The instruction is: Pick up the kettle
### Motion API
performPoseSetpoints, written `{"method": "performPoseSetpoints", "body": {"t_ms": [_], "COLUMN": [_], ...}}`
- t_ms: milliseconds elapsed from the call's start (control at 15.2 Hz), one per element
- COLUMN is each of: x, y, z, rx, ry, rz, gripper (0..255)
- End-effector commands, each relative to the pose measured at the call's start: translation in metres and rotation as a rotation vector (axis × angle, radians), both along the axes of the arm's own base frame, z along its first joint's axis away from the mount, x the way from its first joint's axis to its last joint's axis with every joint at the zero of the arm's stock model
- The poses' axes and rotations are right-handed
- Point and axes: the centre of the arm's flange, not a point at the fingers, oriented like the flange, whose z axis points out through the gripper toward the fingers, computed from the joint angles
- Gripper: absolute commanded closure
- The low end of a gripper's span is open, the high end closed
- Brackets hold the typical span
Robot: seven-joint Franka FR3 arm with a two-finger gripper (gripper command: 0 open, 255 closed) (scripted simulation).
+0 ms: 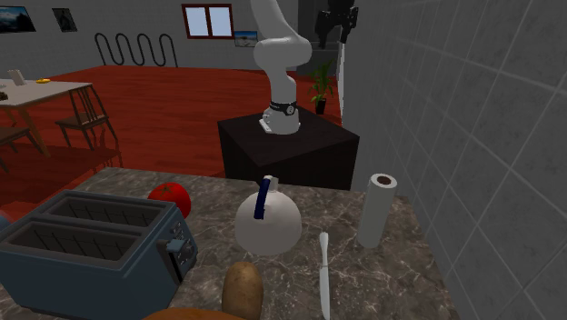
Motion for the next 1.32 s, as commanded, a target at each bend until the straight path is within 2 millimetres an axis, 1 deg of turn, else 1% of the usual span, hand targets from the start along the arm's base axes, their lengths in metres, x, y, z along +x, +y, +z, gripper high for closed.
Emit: {"method": "performPoseSetpoints", "body": {"t_ms": [0, 330, 660, 990, 1254], "x": [0.000, 0.036, 0.068, 0.095, 0.112], "y": [0.000, -0.036, -0.077, -0.121, -0.159], "z": [0.000, -0.042, -0.084, -0.126, -0.159], "rx": [0.000, -0.015, -0.029, -0.044, -0.056], "ry": [0.000, 0.003, 0.007, 0.010, 0.013], "rz": [0.000, -0.114, -0.229, -0.343, -0.435], "gripper": [0, 0, 0, 0, 0]}}
